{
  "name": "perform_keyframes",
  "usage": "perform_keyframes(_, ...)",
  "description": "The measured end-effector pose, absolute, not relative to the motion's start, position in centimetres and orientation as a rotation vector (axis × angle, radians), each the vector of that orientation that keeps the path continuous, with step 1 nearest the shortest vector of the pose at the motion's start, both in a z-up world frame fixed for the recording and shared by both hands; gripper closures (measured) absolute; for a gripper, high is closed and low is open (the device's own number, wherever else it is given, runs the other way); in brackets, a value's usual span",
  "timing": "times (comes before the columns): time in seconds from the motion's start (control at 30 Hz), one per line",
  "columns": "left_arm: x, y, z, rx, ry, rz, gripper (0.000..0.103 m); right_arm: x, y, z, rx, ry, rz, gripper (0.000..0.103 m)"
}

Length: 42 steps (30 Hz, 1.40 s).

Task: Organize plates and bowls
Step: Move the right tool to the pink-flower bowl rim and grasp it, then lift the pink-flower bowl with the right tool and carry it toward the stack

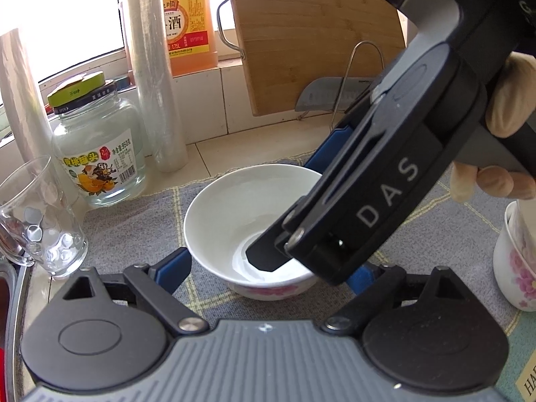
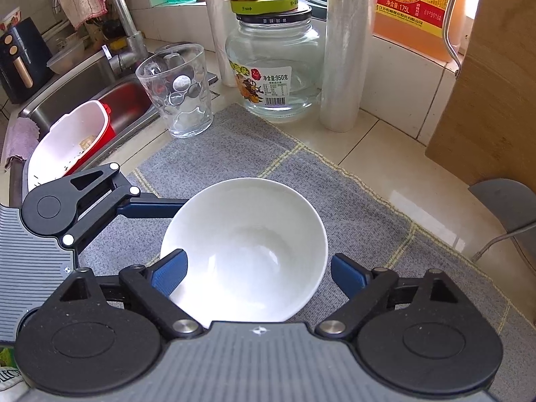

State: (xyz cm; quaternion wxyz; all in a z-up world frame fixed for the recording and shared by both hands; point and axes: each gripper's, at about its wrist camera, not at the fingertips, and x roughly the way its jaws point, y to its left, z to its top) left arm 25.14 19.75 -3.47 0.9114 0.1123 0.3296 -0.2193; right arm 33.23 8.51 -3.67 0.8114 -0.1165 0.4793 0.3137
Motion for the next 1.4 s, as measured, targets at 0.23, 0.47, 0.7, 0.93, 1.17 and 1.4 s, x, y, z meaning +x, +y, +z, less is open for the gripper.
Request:
perform_keyframes(0.23, 25.6, 19.8, -3.7, 0.237, 0.674, -0.468, 0.011, 33.5, 8.6, -3.8, -0.248, 1.025, 0.666, 0.02)
perform_keyframes(0.47, 25.8, 20.1, -3.9, 0.22, 0.665, -0.489, 0.011, 34.3, 8.3, -3.6, -0.206, 1.044, 0.67, 0.023)
perform_keyframes(0.7, 25.7, 20.3, -4.0, 0.214, 0.654, -0.495, 0.011, 34.7, 8.2, -3.4, -0.189, 1.06, 0.663, 0.028)
perform_keyframes(0.93, 25.7, 20.3, -4.0, 0.216, 0.653, -0.495, 0.011, 34.8, 8.2, -3.6, -0.187, 1.057, 0.663, 0.028)
perform_keyframes(1.17, 25.7, 20.3, -4.0, 0.22, 0.657, -0.497, 0.011, 34.8, 8.5, -3.8, -0.194, 1.062, 0.657, 0.028)
perform_keyframes(1.4, 25.3, 20.1, -3.4, 0.241, 0.657, -0.504, 0.011, 34.2, 8.5, -3.3, -0.195, 1.059, 0.656, 0.028)
